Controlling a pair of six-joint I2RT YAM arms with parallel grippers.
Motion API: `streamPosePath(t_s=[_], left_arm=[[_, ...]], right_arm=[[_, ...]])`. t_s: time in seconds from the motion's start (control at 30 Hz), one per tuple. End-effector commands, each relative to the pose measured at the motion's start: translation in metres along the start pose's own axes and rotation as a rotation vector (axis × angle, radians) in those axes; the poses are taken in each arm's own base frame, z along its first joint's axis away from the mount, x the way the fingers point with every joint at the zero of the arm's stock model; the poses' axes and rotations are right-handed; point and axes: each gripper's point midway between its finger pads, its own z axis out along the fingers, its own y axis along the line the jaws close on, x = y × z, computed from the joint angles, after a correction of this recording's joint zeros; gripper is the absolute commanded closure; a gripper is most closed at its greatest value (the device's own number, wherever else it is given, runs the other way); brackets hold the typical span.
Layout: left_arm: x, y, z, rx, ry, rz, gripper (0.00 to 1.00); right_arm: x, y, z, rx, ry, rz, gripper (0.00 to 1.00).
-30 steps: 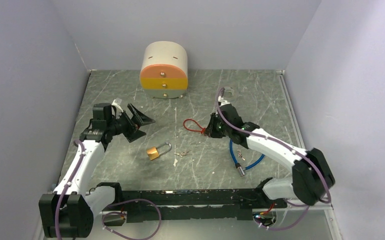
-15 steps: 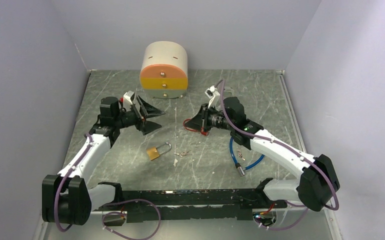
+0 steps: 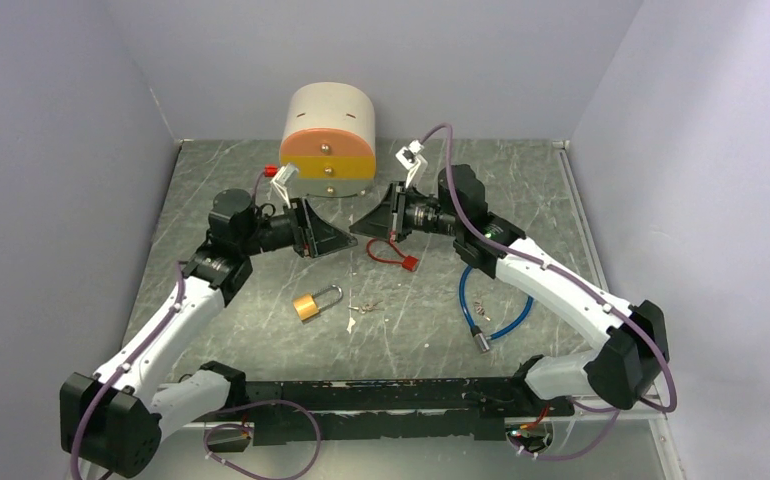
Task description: Unlock with the key
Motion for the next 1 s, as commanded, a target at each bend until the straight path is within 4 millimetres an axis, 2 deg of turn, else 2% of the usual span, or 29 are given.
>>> streamPosePath(t_s=[0.0, 0.07, 0.27, 0.43, 0.63, 0.77, 0.83, 0.97], left_arm=[[-0.018, -0.01, -0.001, 0.015, -0.073, 0.226, 0.28], [-0.017, -0.014, 0.003, 0.059, -0.078, 0.227, 0.34], [-0.012, -0.012, 0.013, 0.081, -0.07, 0.213, 0.42], [-0.005, -0.014, 0.019, 0.098, -0.011, 0.209, 0.69], [0.007, -0.01, 0.019, 0.083, 0.025, 0.186, 0.8], [0.008, -0.008, 0.018, 0.069, 0.027, 0.18, 0.96], [0.009, -0.007, 0.018, 0.065, 0.036, 0.176, 0.97], [0.006, -0.006, 0.018, 0.044, 0.027, 0.166, 0.98]], right_arm=[[-0.002, 0.012, -0.002, 0.006, 0.044, 0.055, 1.0], [-0.001, 0.011, -0.001, 0.019, 0.062, 0.076, 1.0], [0.003, 0.007, 0.001, 0.044, 0.09, 0.121, 1.0], [0.005, 0.003, 0.0, 0.072, 0.104, 0.135, 1.0], [0.008, -0.006, -0.001, 0.121, 0.106, 0.142, 1.0], [0.007, -0.011, -0.002, 0.152, 0.102, 0.127, 1.0], [0.006, -0.012, -0.003, 0.157, 0.098, 0.115, 0.99], [0.005, -0.016, -0.004, 0.175, 0.083, 0.09, 0.63]])
